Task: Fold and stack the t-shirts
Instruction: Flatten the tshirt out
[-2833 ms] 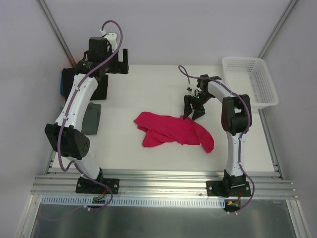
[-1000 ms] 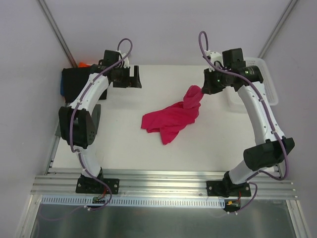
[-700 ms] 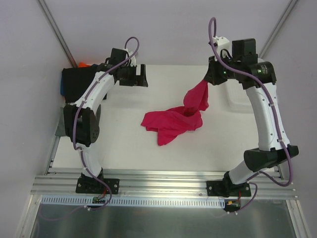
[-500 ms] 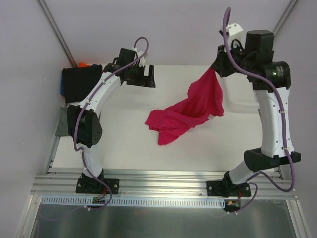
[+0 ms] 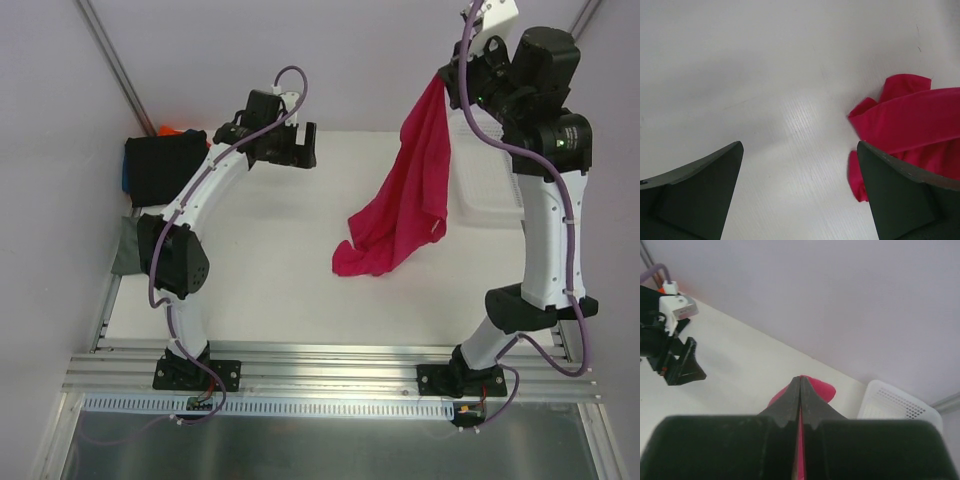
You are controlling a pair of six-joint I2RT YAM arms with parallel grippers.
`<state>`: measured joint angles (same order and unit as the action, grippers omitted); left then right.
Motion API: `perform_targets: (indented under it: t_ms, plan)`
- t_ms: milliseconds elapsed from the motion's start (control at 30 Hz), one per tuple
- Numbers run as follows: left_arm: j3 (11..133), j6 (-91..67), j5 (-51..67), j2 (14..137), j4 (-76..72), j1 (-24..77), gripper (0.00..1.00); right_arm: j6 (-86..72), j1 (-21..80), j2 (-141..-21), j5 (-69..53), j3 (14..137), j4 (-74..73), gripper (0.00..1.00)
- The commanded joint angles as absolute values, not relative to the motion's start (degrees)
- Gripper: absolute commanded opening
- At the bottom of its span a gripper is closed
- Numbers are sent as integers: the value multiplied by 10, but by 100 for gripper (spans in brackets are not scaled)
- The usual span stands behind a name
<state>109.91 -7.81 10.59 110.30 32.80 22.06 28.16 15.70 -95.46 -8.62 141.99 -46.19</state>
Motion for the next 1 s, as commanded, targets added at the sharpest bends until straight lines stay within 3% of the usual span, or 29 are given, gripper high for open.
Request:
perform_targets:
  t_ms: [0,100,300,467,567,967]
  plan:
    - [1113,-64,84,1072,318,220,99,300,210,-927,-70,1436,-396,1]
    - [1093,-56,105,1058,318,223,99,354,250,-918,-44,1417,-399,1]
    - [984,-105,211,1033,319,235,99,317,234,-923,-44,1362,-420,0]
    - [881,-113,239,1045,320,253,88,302,199,-942,-63,1338,-430,0]
    - [841,-84,231,1046,323,274,88,294,170,-968,-74,1326,-433,1]
    - [907,-19,154,1114,331,340,88,272,117,-1111,-80,1416,-427,0]
